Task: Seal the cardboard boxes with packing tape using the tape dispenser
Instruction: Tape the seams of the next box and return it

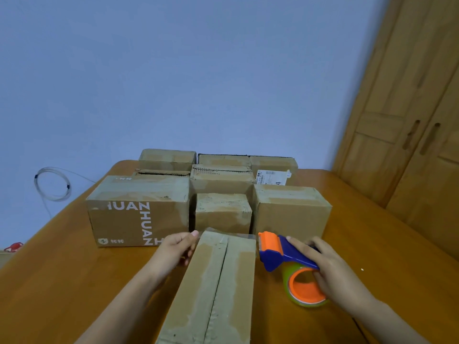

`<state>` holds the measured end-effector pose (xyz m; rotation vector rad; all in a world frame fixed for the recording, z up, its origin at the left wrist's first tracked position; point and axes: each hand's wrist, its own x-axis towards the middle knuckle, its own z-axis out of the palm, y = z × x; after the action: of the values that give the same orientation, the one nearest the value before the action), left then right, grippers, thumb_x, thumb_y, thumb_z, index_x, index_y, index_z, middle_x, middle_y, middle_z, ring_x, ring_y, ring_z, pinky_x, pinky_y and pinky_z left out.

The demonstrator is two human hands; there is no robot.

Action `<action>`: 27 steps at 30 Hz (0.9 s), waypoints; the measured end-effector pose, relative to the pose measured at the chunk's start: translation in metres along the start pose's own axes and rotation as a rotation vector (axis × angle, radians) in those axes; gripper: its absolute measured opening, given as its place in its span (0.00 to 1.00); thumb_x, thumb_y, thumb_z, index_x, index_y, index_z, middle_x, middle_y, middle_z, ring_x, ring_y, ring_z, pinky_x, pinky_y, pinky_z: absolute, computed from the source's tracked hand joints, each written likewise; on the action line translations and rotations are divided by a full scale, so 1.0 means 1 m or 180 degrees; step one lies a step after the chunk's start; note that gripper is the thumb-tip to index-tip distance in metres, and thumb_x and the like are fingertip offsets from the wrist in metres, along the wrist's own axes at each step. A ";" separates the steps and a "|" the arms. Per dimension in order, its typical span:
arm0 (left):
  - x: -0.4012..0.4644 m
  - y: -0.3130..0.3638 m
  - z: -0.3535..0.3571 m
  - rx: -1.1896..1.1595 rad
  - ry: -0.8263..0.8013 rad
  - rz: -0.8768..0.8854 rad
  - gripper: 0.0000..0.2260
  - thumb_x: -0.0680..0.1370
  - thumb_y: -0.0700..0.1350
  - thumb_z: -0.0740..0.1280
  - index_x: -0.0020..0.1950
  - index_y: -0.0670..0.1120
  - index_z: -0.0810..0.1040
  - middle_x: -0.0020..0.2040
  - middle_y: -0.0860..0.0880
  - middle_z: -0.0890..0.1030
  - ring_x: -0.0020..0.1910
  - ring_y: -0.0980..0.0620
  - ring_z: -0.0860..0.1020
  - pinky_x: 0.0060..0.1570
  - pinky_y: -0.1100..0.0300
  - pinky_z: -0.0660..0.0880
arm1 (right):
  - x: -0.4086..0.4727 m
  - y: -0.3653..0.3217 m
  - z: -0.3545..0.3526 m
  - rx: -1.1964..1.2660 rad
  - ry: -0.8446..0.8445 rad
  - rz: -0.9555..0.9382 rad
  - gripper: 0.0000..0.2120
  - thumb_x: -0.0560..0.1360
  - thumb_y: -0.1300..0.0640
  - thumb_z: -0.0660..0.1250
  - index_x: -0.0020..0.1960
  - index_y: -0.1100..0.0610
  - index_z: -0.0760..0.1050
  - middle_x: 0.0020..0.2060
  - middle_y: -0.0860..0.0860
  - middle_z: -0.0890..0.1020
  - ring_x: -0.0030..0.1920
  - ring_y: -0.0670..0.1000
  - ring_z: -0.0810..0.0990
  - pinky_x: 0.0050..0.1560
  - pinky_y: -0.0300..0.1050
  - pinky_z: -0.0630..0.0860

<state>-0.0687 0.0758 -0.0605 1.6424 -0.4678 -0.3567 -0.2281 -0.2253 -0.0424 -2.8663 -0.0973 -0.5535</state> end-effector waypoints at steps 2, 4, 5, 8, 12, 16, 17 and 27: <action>-0.002 -0.001 0.009 -0.0088 0.0066 0.0078 0.17 0.82 0.47 0.58 0.37 0.39 0.73 0.29 0.48 0.74 0.27 0.55 0.72 0.31 0.66 0.70 | -0.005 -0.001 0.011 0.0227 0.0002 0.0148 0.44 0.70 0.73 0.64 0.71 0.36 0.54 0.56 0.45 0.68 0.57 0.47 0.70 0.54 0.36 0.69; -0.004 -0.001 0.017 -0.0138 0.0165 0.0183 0.19 0.82 0.44 0.57 0.34 0.40 0.72 0.25 0.51 0.74 0.24 0.58 0.71 0.28 0.70 0.69 | -0.008 -0.003 0.019 0.0454 0.0072 0.0224 0.43 0.71 0.73 0.65 0.71 0.36 0.55 0.56 0.45 0.69 0.57 0.46 0.70 0.54 0.36 0.70; -0.005 0.000 0.020 -0.0131 0.0215 0.0245 0.19 0.83 0.43 0.57 0.32 0.41 0.72 0.24 0.52 0.73 0.23 0.59 0.71 0.28 0.71 0.68 | -0.009 -0.005 0.023 0.0540 0.0114 0.0248 0.42 0.71 0.73 0.65 0.71 0.36 0.55 0.57 0.46 0.69 0.57 0.46 0.70 0.54 0.36 0.70; -0.005 -0.001 0.024 -0.0118 0.0317 0.0423 0.19 0.82 0.43 0.57 0.32 0.42 0.72 0.24 0.52 0.73 0.24 0.60 0.70 0.27 0.70 0.67 | -0.012 -0.012 0.031 0.0770 0.0201 0.0388 0.41 0.73 0.72 0.65 0.71 0.37 0.55 0.56 0.44 0.68 0.58 0.43 0.70 0.52 0.32 0.72; -0.004 0.000 0.024 -0.0050 0.0257 0.0520 0.17 0.80 0.48 0.59 0.38 0.39 0.78 0.30 0.51 0.76 0.29 0.58 0.73 0.30 0.66 0.69 | -0.014 -0.021 0.039 0.0925 0.0337 0.0555 0.39 0.74 0.70 0.66 0.70 0.37 0.55 0.55 0.41 0.67 0.57 0.40 0.68 0.51 0.30 0.72; -0.006 0.007 0.022 0.0054 0.0215 0.0505 0.30 0.72 0.63 0.64 0.46 0.33 0.78 0.35 0.49 0.78 0.33 0.55 0.74 0.34 0.64 0.70 | -0.016 -0.025 0.042 0.0914 0.0485 0.0700 0.40 0.73 0.71 0.67 0.69 0.36 0.55 0.56 0.45 0.68 0.57 0.45 0.69 0.51 0.36 0.76; -0.007 0.009 0.022 0.0117 0.0215 0.0433 0.29 0.73 0.62 0.63 0.46 0.34 0.79 0.36 0.50 0.79 0.34 0.55 0.75 0.36 0.63 0.70 | -0.017 -0.025 0.043 0.0898 0.0487 0.0723 0.41 0.73 0.71 0.67 0.69 0.35 0.54 0.56 0.45 0.68 0.57 0.45 0.69 0.51 0.36 0.76; -0.013 0.017 0.004 0.0979 -0.0163 -0.0462 0.12 0.83 0.41 0.57 0.43 0.45 0.77 0.38 0.50 0.79 0.36 0.55 0.77 0.39 0.63 0.72 | -0.020 -0.028 0.046 0.0848 0.0431 0.0790 0.41 0.73 0.70 0.67 0.71 0.36 0.55 0.57 0.43 0.66 0.59 0.43 0.67 0.50 0.31 0.74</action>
<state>-0.0832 0.0774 -0.0446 1.9763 -0.4596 -0.4524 -0.2329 -0.1882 -0.0863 -2.5263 0.1900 -0.6290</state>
